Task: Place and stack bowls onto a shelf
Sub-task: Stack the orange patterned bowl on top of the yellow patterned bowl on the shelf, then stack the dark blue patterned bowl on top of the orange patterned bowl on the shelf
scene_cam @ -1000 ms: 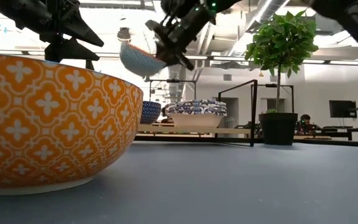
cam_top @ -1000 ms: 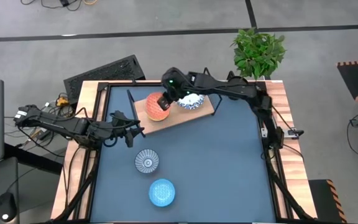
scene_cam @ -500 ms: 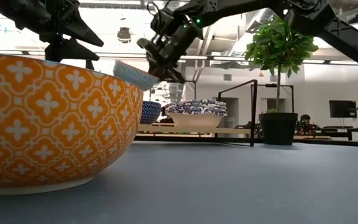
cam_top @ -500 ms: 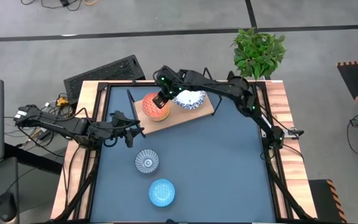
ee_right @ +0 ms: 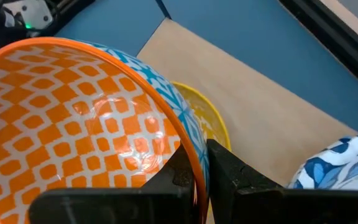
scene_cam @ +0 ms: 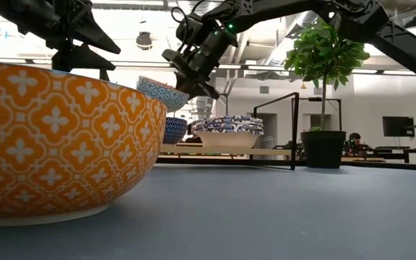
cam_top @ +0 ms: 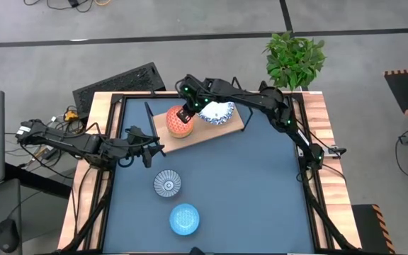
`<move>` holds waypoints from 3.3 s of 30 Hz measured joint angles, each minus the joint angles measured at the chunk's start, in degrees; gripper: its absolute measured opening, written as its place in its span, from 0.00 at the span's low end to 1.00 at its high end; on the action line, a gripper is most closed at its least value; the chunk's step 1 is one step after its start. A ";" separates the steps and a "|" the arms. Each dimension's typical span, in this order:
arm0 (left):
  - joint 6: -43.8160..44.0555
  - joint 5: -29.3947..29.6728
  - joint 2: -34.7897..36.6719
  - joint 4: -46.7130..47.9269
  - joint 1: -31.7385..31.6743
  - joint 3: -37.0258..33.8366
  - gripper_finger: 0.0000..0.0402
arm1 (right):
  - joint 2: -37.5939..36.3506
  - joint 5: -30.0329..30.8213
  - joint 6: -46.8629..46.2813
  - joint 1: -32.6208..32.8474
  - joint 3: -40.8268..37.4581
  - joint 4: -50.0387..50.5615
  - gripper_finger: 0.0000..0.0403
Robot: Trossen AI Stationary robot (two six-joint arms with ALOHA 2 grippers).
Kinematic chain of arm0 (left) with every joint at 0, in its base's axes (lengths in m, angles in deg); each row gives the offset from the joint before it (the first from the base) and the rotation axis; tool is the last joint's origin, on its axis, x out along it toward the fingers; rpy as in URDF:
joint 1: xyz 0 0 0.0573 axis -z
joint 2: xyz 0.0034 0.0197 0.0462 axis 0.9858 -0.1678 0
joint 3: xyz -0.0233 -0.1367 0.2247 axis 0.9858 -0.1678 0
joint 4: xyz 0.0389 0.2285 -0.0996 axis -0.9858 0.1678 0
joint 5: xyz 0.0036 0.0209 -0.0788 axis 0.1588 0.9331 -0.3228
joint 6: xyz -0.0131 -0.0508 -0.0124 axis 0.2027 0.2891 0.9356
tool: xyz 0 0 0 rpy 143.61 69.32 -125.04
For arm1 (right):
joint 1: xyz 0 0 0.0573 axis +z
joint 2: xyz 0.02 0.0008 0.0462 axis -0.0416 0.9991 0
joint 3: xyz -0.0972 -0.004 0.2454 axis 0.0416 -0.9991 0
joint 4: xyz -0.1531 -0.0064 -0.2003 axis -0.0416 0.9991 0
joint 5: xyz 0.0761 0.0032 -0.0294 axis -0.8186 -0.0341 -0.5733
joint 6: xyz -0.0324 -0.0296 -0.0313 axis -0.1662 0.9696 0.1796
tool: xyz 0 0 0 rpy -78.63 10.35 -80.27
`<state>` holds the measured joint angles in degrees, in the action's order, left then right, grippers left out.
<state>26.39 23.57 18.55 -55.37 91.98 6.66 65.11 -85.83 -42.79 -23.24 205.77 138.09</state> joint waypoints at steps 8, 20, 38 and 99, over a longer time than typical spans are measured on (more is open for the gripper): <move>0.00 0.04 0.02 0.04 0.00 0.00 0.53 | 2.55 0.19 0.64 -0.26 -0.07 2.01 0.11; 0.00 0.09 0.00 0.09 0.00 0.00 0.53 | 3.65 -0.50 1.18 -0.66 0.02 1.37 0.11; 0.59 0.07 0.00 -0.02 0.00 0.00 0.53 | 3.42 -0.85 2.56 -0.58 2.00 1.87 0.50; 27.54 -12.87 -13.86 10.95 15.96 0.00 0.53 | -9.90 26.92 6.24 30.24 1.94 33.81 0.30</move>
<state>53.93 10.70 4.69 -44.42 107.94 6.66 55.21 -58.90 -36.55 7.00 207.71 171.90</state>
